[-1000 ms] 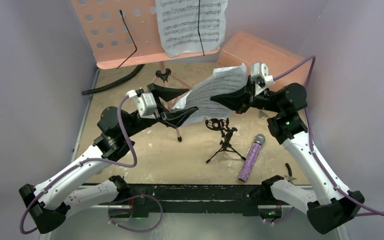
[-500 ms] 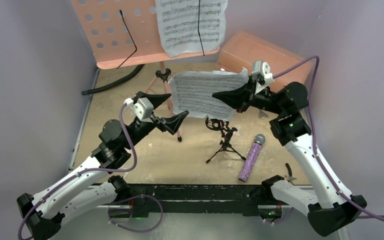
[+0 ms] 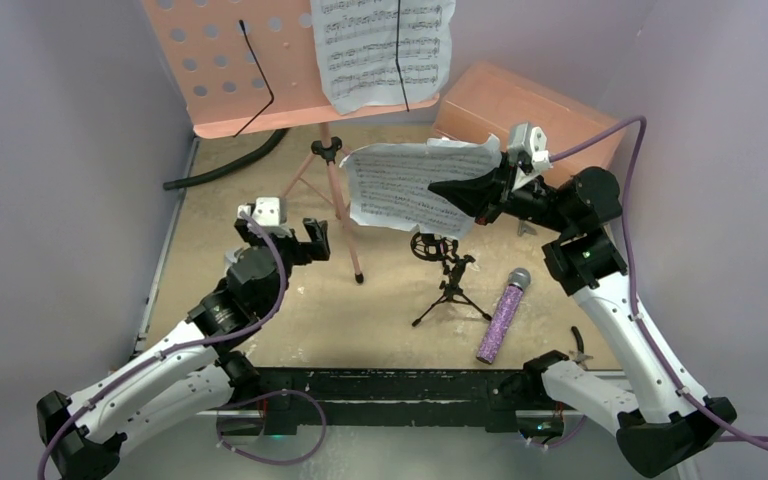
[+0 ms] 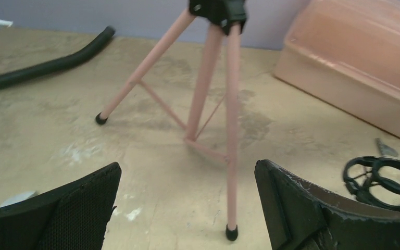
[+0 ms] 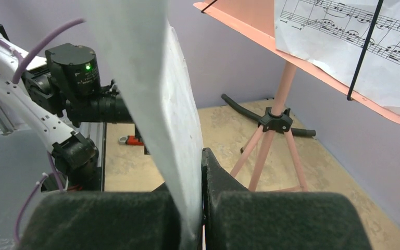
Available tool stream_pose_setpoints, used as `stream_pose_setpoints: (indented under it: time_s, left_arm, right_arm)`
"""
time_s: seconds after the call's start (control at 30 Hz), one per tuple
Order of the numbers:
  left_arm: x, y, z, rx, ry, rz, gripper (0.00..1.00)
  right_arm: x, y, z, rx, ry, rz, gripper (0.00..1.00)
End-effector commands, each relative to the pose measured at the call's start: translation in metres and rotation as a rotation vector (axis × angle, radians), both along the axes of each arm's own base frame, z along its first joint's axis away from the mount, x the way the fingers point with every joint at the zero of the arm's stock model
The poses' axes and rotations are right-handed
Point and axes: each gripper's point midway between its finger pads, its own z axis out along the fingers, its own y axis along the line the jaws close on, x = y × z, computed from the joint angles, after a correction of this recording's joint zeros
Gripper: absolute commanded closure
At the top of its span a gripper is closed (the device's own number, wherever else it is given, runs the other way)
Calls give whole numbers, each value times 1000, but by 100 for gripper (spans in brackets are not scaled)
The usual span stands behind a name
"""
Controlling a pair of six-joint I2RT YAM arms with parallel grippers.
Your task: Set up the instrument practice props
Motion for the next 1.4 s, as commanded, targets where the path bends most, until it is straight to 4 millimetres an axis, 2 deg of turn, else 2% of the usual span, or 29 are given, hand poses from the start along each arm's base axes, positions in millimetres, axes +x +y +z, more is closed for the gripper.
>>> stream_pose_setpoints:
  time_s: [0.0, 0.23, 0.47, 0.6, 0.83, 0.97, 1.17, 1.37]
  left_arm:
    - [2, 36, -30, 26, 110, 207, 1]
    - [19, 60, -69, -31, 294, 235, 1]
    - [35, 68, -103, -156, 510, 216, 1]
    - [42, 79, -104, -204, 581, 221, 1]
    - [53, 96, -114, -387, 734, 173, 1]
    - [57, 105, -116, -454, 781, 205, 1]
    - [61, 135, -105, -534, 760, 355, 1]
    - [60, 183, -66, -486, 605, 607, 1]
  right_arm:
    - [-13, -4, 24, 23, -118, 8, 100]
    - [-14, -3, 26, 19, -126, 19, 100]
    - [-20, -1, 34, 22, -124, 60, 100]
    - [-20, 4, 37, 38, -63, 103, 100]
    - [-7, 16, 39, 16, 87, 166, 100]
    - [-15, 14, 49, 49, 39, 181, 100]
    - [-18, 3, 73, 124, -61, 90, 100]
    - [-5, -2, 87, 151, -43, 12, 100]
